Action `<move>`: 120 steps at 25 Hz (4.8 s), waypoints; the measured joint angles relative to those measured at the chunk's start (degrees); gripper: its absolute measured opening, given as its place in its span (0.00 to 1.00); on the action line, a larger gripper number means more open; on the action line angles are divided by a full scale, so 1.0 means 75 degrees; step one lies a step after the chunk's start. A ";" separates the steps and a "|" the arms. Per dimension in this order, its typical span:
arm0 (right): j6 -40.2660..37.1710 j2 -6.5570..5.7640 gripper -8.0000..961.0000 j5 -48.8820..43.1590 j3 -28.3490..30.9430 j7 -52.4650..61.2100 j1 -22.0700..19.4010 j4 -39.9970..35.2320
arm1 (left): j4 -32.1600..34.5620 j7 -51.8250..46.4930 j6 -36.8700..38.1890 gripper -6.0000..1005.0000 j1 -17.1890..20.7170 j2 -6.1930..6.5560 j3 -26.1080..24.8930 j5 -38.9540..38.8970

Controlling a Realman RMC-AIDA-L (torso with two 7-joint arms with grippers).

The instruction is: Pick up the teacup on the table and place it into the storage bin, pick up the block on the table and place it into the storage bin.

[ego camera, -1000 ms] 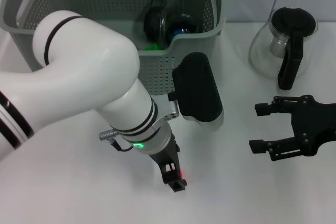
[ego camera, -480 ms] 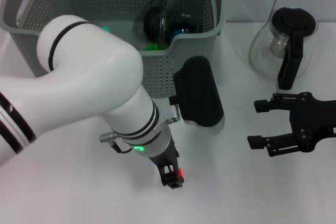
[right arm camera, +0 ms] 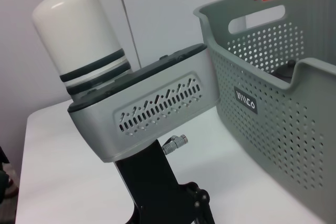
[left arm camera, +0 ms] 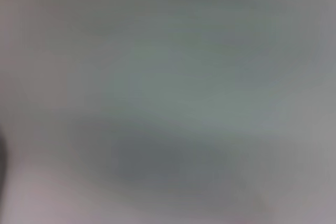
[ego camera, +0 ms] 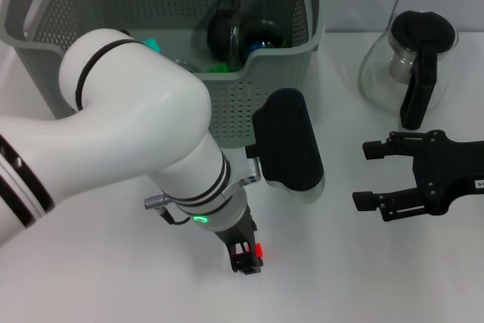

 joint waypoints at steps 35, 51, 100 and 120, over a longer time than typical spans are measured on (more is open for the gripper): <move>0.0072 -0.0005 0.98 0.0000 0.0000 -0.0099 0.0047 0.0077 | 0.0003 -0.0056 0.0007 0.22 -0.0031 0.0000 0.0191 -0.0143; 0.0071 -0.0038 0.98 0.0000 0.0093 -0.0190 -0.0013 0.0160 | 0.0344 -0.0252 0.0190 0.24 0.0161 0.0011 -0.0949 -0.0350; -0.0576 -0.0040 0.98 -0.0296 0.1430 -0.3273 0.0307 0.1878 | -0.1506 0.6478 0.4110 0.95 0.2131 0.0097 -0.8846 -0.5140; 0.0609 0.0147 0.98 -0.0506 0.1011 -0.3214 0.0863 0.2620 | -0.2932 0.7379 0.2612 0.95 0.2066 0.0123 -0.9020 -0.4429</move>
